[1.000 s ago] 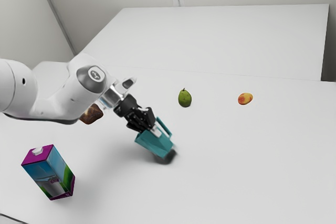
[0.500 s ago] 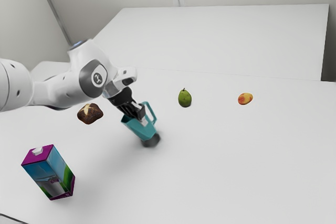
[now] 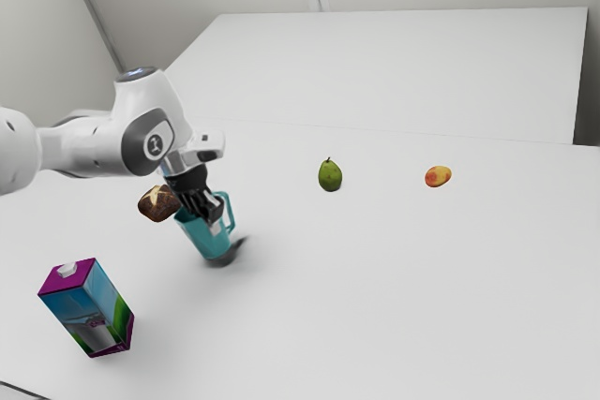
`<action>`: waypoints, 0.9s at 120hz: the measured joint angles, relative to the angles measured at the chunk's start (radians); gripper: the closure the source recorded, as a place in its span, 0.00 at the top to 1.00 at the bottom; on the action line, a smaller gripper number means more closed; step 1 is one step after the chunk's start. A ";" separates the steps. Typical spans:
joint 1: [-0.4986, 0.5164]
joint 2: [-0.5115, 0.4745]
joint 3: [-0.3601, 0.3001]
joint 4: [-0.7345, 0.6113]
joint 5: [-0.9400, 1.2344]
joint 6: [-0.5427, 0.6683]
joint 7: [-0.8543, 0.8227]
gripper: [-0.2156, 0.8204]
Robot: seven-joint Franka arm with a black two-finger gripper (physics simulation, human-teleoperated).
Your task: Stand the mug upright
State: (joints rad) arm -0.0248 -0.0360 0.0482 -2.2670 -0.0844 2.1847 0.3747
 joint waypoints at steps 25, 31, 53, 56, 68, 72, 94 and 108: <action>-0.055 0.007 0.016 0.004 0.019 -0.033 -0.027 0.04; -0.067 0.007 0.018 0.003 0.021 -0.040 -0.032 0.04; -0.090 0.009 0.021 0.006 0.060 -0.059 -0.051 0.04; -0.091 0.009 0.022 0.006 0.066 -0.062 -0.054 0.04; -0.092 0.010 0.022 0.006 0.090 -0.068 -0.062 0.04; -0.091 0.010 0.022 0.006 0.098 -0.072 -0.065 0.04; -0.087 0.011 0.020 0.003 0.138 -0.097 -0.084 0.04; -0.090 0.025 0.025 0.005 0.146 -0.108 -0.095 0.04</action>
State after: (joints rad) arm -0.1151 -0.0111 0.0732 -2.2621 0.0618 2.0763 0.2801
